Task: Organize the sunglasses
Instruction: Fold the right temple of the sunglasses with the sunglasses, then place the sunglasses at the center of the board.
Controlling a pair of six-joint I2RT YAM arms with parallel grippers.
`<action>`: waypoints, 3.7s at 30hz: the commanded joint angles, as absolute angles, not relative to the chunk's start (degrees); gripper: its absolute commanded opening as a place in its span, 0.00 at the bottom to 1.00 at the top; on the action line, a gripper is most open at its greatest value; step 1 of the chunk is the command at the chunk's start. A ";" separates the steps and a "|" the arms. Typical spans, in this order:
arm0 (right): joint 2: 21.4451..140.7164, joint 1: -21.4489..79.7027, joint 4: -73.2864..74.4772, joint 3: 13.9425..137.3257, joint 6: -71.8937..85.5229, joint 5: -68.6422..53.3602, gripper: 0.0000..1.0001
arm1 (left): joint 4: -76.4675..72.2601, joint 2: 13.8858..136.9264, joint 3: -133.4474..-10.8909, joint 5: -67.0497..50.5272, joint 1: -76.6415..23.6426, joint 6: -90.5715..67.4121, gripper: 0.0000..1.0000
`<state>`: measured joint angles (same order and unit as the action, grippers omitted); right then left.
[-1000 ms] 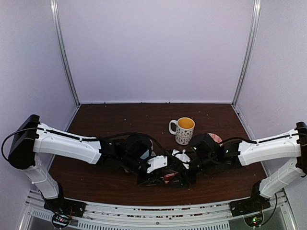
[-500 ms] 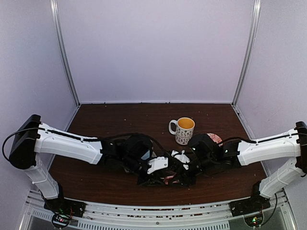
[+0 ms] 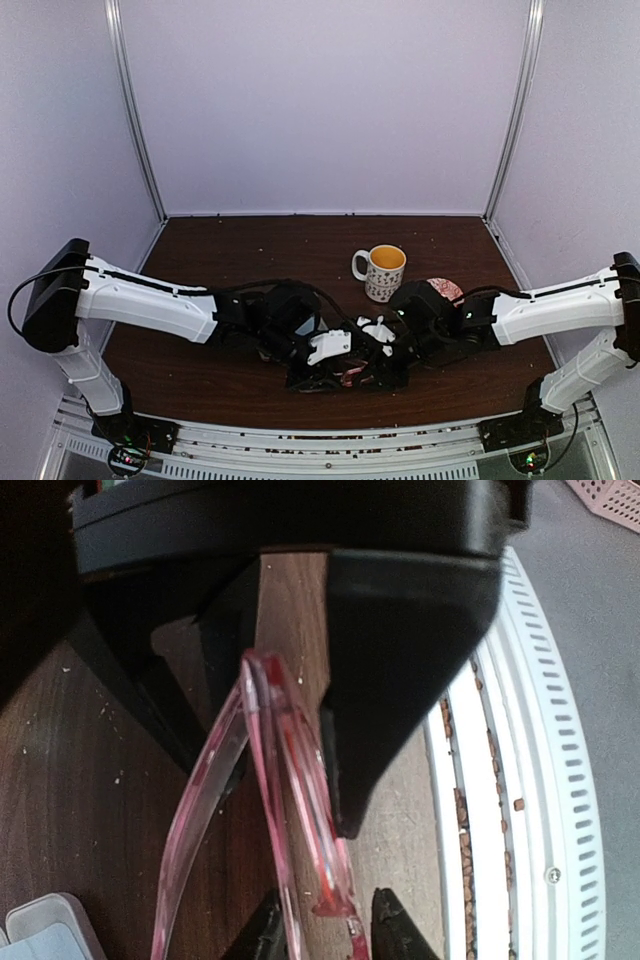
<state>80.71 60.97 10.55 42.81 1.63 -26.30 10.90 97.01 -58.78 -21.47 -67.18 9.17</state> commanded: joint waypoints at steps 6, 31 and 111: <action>81.65 62.27 9.52 44.31 -0.85 -26.87 0.36 | 9.05 98.17 -61.40 -20.64 -66.64 8.04 0.34; 86.69 62.18 2.25 39.86 2.31 -27.24 0.27 | 8.52 98.38 -59.24 -17.42 -66.64 7.30 0.45; 87.16 59.48 -0.61 37.21 7.56 -29.89 0.62 | 0.61 98.44 -49.31 0.58 -67.67 11.31 0.34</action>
